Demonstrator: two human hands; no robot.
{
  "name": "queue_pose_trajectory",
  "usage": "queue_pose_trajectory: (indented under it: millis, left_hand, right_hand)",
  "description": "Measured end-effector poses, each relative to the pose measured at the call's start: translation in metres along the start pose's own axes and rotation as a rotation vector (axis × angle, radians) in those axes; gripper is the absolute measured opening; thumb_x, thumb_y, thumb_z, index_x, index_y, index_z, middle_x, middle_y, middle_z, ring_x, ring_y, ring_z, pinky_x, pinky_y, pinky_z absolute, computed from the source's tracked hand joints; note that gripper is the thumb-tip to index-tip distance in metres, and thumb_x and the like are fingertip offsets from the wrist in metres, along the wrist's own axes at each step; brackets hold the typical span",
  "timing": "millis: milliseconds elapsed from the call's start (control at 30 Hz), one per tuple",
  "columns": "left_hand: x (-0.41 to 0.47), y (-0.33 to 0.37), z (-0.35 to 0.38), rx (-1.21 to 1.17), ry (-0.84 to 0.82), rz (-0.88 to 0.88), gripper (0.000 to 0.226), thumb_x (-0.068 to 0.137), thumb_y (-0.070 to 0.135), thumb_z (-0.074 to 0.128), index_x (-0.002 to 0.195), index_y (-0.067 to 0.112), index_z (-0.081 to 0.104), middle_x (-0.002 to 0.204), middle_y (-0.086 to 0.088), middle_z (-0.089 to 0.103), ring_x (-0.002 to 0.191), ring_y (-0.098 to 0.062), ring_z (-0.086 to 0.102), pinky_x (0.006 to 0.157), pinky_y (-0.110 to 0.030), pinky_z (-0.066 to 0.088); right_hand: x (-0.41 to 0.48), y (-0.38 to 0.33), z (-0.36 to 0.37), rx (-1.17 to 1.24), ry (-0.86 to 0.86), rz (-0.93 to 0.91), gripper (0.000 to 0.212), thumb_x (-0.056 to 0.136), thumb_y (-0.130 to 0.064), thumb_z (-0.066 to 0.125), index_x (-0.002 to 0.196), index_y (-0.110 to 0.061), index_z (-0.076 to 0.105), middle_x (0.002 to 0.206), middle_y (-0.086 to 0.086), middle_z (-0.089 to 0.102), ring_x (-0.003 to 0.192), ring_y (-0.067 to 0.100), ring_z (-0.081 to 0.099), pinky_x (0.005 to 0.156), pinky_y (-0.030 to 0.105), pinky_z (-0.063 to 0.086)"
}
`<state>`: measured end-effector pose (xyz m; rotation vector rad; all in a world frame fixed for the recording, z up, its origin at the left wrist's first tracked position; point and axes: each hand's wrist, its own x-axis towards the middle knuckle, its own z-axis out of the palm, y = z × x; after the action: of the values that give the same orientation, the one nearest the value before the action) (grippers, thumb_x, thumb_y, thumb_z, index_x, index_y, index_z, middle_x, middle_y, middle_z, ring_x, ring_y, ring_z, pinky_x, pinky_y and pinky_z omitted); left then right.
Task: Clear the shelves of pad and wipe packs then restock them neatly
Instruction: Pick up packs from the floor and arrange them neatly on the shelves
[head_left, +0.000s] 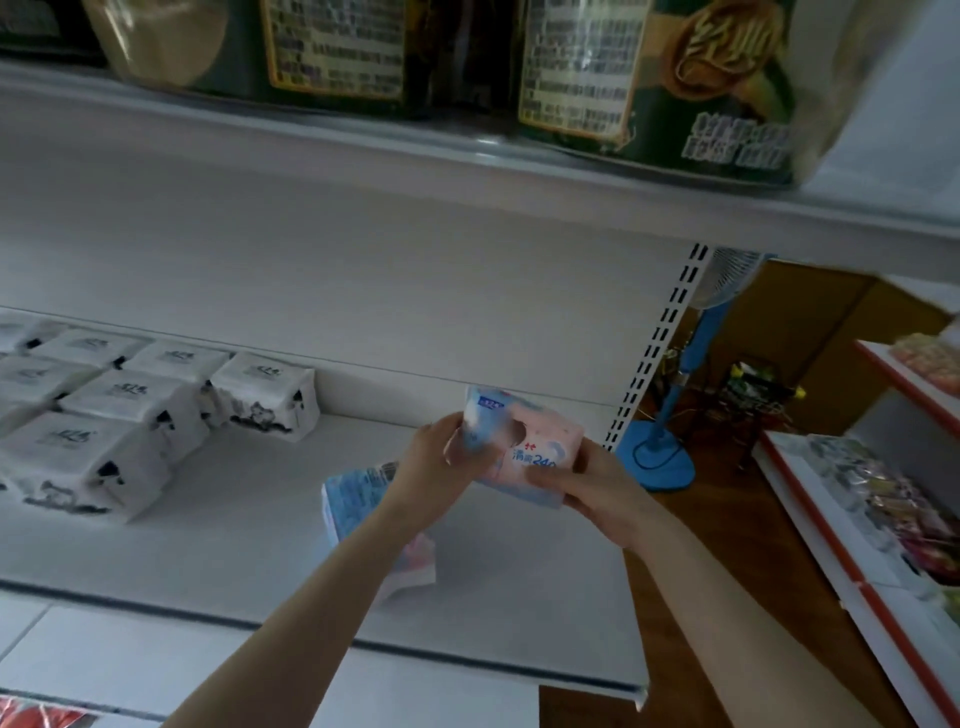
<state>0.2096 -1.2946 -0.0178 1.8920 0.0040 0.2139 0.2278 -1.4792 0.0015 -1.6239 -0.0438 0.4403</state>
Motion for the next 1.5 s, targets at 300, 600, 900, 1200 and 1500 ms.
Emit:
queue_pose_trajectory:
  millis: [300,600,900,1200,1500]
  left_hand:
    - [0.041,-0.023,0.048,-0.120,-0.167,-0.282,0.031,0.092,-0.003,0.047,0.123,0.001,0.052,0.108,-0.014,0.061,0.067,-0.008,0.058,0.056,-0.011,0.048]
    - [0.048,-0.033,0.053,-0.047,-0.169,-0.333,0.034,0.096,0.006,0.040,0.128,0.008,0.047,0.122,-0.015,0.060,0.107,-0.030,0.059,0.081,-0.035,0.048]
    - [0.028,-0.005,0.015,0.324,-0.115,-0.201,0.045,0.093,0.022,0.054,0.135,0.010,0.044,0.130,-0.010,0.055,0.114,-0.023,0.053,0.082,-0.023,0.038]
    - [-0.022,-0.030,-0.067,0.680,0.092,-0.329,0.057,0.088,0.042,0.058,0.127,0.003,0.044,0.127,-0.019,0.046,0.117,-0.035,0.046,0.093,-0.038,0.039]
    - [-0.046,-0.047,-0.079,-0.273,0.159,-0.494,0.028,0.085,0.028,0.068,0.097,0.016,0.045,0.086,-0.005,0.057,0.068,-0.013,0.059,0.050,-0.017,0.051]
  right_hand:
    - [0.047,0.027,-0.017,-0.509,0.282,-0.093,0.056,0.075,-0.001,0.072,0.125,-0.005,0.048,0.123,0.009,0.059,0.106,0.021,0.058,0.082,0.025,0.050]
    - [0.075,0.038,-0.016,-0.598,0.303,0.008,0.053,0.081,-0.001,0.065,0.129,-0.003,0.043,0.129,0.014,0.055,0.117,0.028,0.053,0.086,0.030,0.044]
    - [0.069,0.054,-0.010,-0.418,0.418,0.065,0.053,0.081,-0.010,0.069,0.126,0.000,0.044,0.117,0.007,0.055,0.111,0.025,0.054,0.092,0.036,0.047]
    - [0.012,0.059,0.068,-0.388,0.267,-0.060,0.027,0.092,-0.023,0.056,0.111,-0.004,0.060,0.104,0.009,0.063,0.099,0.026,0.061,0.089,0.041,0.049]
    - [-0.005,0.040,0.120,-0.140,-0.089,-0.031,0.021,0.098,-0.022,0.045,0.091,-0.026,0.065,0.101,-0.001,0.069,0.095,0.013,0.062,0.083,0.028,0.047]
